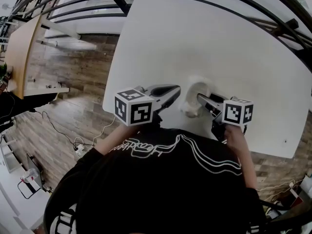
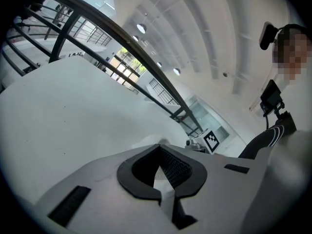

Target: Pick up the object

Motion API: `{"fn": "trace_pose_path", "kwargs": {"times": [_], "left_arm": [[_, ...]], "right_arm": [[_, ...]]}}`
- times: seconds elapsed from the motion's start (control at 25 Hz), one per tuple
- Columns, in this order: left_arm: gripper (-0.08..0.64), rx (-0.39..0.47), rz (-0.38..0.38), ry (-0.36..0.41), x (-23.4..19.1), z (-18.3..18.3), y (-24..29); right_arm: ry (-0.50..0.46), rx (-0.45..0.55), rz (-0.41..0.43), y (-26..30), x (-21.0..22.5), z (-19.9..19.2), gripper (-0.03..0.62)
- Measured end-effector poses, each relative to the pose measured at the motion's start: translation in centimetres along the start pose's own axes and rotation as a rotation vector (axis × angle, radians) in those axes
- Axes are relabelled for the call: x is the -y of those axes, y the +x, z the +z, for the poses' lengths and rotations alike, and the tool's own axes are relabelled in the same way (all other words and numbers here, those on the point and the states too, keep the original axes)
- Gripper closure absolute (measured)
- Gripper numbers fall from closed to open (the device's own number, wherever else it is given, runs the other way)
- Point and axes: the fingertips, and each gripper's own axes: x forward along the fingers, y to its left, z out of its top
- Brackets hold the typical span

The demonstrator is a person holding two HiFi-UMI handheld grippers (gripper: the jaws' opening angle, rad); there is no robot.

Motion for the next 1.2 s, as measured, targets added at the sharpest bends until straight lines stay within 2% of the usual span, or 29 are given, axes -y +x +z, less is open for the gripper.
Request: {"fn": "trace_pose_path", "kwargs": {"times": [0.52,0.76,0.96,1.2], "left_arm": [[0.554,0.042,0.007,0.008,1.9,-0.3,-1.3],[0.554,0.059,0.004,0.014,3.3,-0.9,-2.5],[0.554,0.075,-0.015,0.040,5.1,-1.2,-2.9],[0.554,0.104,-0.052,0.105,8.7,-0.6,-3.9]], "right_arm": [[-0.019,0.105,0.002,-0.8,-0.8,0.5,0.457],[0.055,0.205,0.022,-2.6,-2.1,0.7,0.459],[0.047,0.260,0.046,-4.3,-3.1,0.8,0.459],[-0.014,0.328,0.052,-8.0,-5.6,0.9,0.459]]}}
